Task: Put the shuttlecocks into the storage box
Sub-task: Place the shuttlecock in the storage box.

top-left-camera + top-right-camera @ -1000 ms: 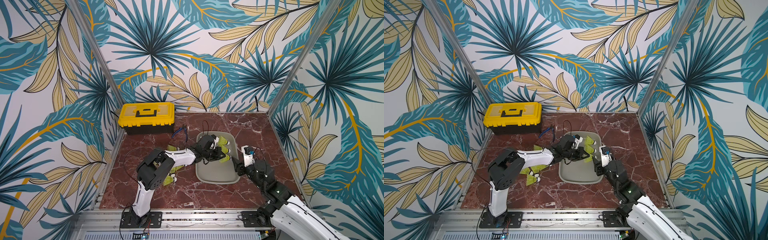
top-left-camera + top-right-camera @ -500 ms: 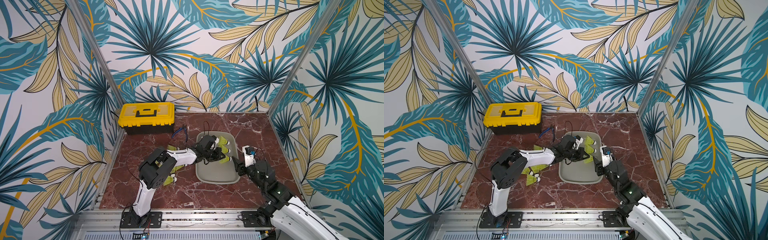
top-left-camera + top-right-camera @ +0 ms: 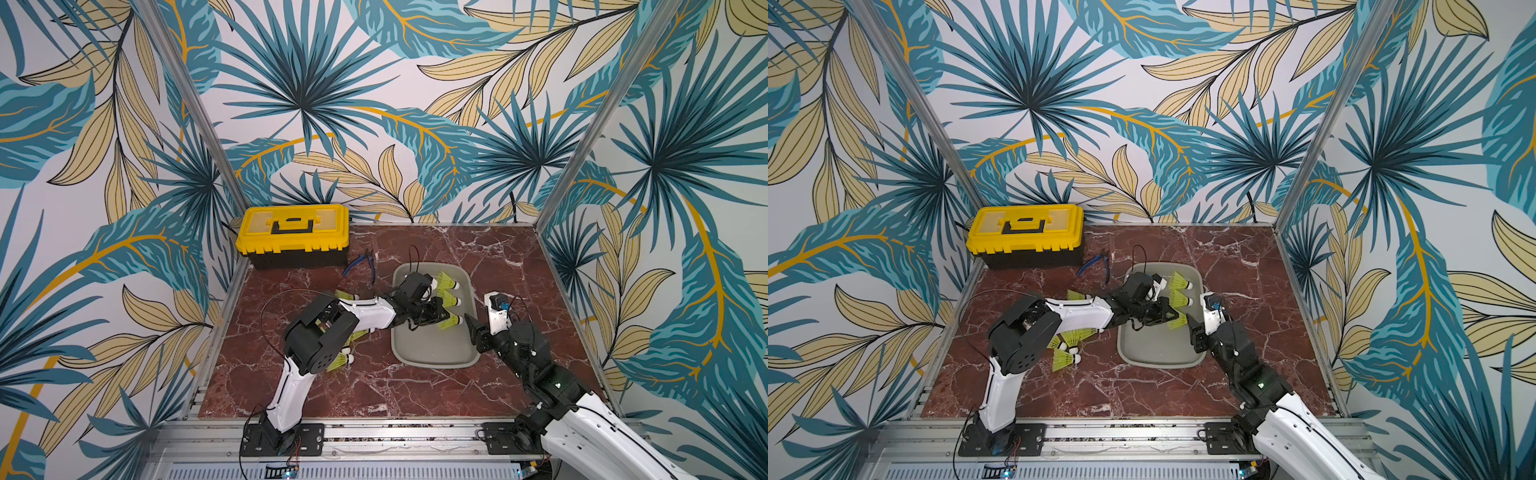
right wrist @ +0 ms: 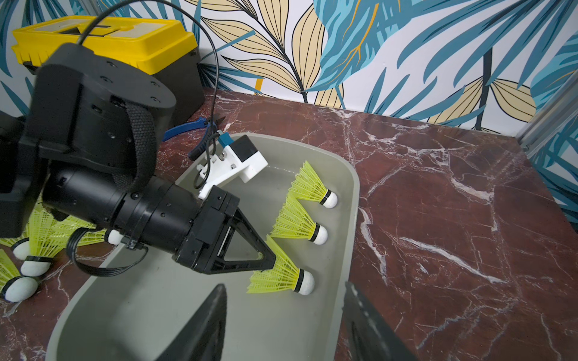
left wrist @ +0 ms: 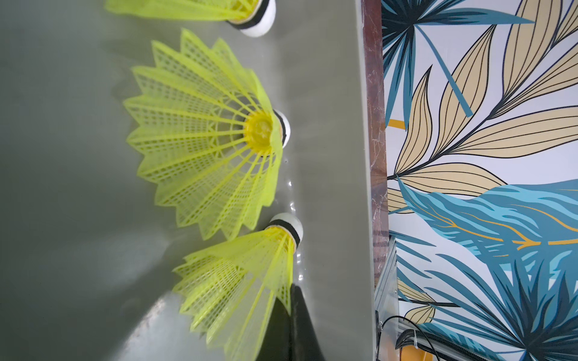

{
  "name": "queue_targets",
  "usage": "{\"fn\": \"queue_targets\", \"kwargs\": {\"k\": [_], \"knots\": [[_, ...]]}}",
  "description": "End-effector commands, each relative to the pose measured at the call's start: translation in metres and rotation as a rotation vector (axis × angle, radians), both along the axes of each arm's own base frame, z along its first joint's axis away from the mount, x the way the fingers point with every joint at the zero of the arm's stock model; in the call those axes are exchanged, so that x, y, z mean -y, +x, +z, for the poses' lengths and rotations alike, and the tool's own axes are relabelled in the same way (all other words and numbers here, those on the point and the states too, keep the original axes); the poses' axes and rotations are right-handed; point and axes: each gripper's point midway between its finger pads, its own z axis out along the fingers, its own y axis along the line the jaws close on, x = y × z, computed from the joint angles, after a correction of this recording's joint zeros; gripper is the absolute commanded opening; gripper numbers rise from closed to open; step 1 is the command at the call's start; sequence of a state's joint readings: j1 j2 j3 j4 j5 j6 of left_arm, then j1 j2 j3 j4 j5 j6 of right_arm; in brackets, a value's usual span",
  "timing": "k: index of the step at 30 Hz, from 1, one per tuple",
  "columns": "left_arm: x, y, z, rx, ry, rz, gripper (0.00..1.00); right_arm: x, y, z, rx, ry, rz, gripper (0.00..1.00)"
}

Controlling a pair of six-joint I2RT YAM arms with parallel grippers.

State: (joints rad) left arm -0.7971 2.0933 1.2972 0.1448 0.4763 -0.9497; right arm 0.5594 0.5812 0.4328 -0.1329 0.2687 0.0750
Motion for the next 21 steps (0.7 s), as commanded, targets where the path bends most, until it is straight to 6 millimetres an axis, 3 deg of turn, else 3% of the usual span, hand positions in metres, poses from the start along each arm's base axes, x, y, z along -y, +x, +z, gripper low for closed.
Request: {"fn": "queue_targets", "kwargs": {"k": [1, 21], "knots": [[0.0065, 0.0124, 0.0125, 0.047, -0.020, 0.006, 0.00, 0.0035, -0.0024, -0.0079, -0.013, -0.011, -0.013, 0.60], [0.0069, 0.0222, 0.0095, 0.045, -0.014, 0.009, 0.00, 0.0036, -0.0017, -0.0103, -0.014, -0.021, -0.014, 0.60]]}}
